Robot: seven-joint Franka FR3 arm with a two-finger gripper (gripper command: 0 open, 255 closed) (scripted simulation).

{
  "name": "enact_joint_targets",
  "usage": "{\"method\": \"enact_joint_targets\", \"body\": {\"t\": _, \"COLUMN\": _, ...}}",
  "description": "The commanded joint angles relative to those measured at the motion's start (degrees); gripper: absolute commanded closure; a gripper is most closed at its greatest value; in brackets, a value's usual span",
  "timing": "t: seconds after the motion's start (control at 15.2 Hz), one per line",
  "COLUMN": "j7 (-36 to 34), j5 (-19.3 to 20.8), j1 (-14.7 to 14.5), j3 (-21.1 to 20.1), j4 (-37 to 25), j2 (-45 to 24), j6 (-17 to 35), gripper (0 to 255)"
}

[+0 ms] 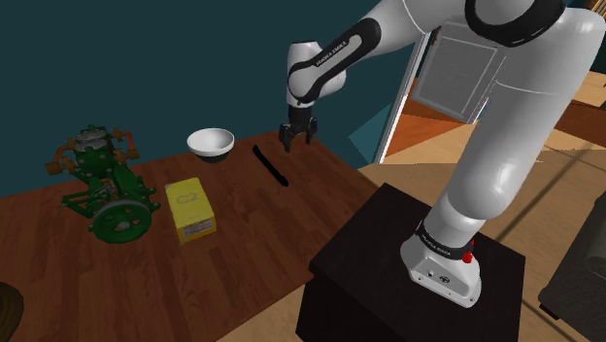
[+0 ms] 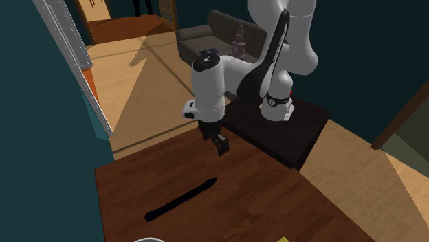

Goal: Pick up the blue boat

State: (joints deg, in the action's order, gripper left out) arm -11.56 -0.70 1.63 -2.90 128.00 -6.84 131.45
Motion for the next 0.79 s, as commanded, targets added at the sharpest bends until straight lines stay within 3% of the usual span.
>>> {"method": "enact_joint_targets", "body": {"t": 0.0, "j7": -0.5, "j5": 0.0, "j1": 0.0, "j3": 0.0, "j4": -2.8, "j2": -4.4, "j6": 2.0, "gripper": 0}}
{"method": "enact_joint_targets", "body": {"t": 0.73, "j7": -1.5, "j5": -0.2, "j1": 0.2, "j3": 0.8, "j4": -24.6, "j2": -28.8, "j6": 6.6, "gripper": 0}}
